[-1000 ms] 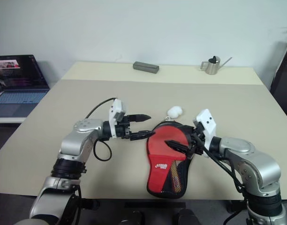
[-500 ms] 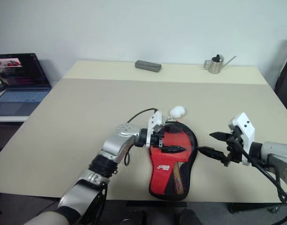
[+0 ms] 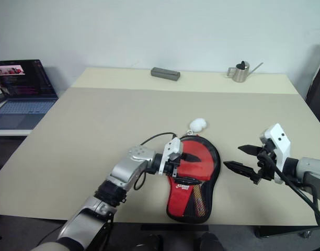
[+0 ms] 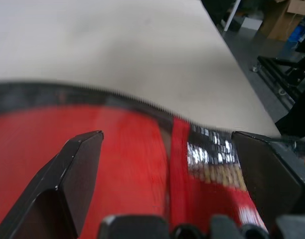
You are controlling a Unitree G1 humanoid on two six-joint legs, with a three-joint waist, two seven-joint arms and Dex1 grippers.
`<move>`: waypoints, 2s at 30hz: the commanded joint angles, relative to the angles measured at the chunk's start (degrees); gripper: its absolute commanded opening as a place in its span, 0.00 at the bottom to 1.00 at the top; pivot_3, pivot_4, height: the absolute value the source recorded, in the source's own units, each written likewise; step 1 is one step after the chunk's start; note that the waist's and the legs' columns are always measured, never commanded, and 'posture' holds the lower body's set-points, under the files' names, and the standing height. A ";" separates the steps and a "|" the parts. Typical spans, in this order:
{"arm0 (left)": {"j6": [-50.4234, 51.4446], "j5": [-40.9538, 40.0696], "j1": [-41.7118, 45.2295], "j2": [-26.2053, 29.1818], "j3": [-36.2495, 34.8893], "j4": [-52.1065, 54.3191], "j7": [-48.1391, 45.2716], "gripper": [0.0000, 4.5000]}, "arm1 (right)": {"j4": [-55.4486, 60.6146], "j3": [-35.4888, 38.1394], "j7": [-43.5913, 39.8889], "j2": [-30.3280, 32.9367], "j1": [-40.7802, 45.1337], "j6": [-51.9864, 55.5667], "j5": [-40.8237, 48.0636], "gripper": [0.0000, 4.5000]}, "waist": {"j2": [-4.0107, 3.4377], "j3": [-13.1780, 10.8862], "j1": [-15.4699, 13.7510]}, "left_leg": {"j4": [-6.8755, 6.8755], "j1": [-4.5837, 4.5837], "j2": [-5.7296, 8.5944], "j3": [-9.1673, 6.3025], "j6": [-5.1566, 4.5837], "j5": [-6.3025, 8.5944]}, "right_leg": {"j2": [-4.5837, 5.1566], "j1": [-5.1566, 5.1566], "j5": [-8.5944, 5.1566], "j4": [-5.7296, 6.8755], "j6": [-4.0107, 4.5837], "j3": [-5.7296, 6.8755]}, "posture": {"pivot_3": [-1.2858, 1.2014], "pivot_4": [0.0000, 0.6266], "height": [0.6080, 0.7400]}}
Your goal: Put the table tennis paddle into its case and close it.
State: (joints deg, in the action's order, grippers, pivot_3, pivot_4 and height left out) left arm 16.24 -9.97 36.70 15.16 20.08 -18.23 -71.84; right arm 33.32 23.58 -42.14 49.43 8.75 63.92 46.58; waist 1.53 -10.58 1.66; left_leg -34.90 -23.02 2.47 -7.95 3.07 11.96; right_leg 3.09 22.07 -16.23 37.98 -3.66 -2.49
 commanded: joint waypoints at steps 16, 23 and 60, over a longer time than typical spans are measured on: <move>-3.01 4.75 -2.45 -1.55 3.66 -5.12 2.16 1.00 | -1.25 -2.34 0.88 2.32 4.93 -2.45 1.85 1.00 | -0.27 0.21 -0.26 | -0.05 0.28 0.01 -0.01 0.00 0.00 | 0.03 -0.41 -0.10 -0.11 -0.18 0.02 | 0.52 0.24 1.00; -2.98 5.89 -2.00 -1.48 4.21 -7.58 1.39 1.00 | -6.31 -6.79 3.03 0.01 13.74 -2.81 1.40 1.00 | -0.38 0.31 -0.18 | -0.06 0.58 0.02 0.01 0.00 0.00 | 0.02 -0.71 -0.11 -0.16 -0.21 0.03 | 0.52 0.24 1.00; 0.43 6.56 -5.85 0.39 4.83 -1.52 3.09 1.00 | -106.13 -23.96 20.47 -39.14 61.63 -51.34 -40.47 1.00 | -0.88 0.67 1.16 | 0.08 0.69 0.07 -0.02 0.00 0.00 | 0.01 -0.62 0.08 0.05 0.11 -0.03 | 0.52 0.24 1.00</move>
State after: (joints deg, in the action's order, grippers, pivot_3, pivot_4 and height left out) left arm 13.91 -5.21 33.77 15.39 21.51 -17.39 -68.37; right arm -73.04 -1.27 -22.26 10.74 69.42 14.61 7.01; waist 0.65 -9.91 2.82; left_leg -34.83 -22.32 2.54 -7.97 3.06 11.96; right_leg 3.10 21.45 -16.15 38.04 -3.55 -2.53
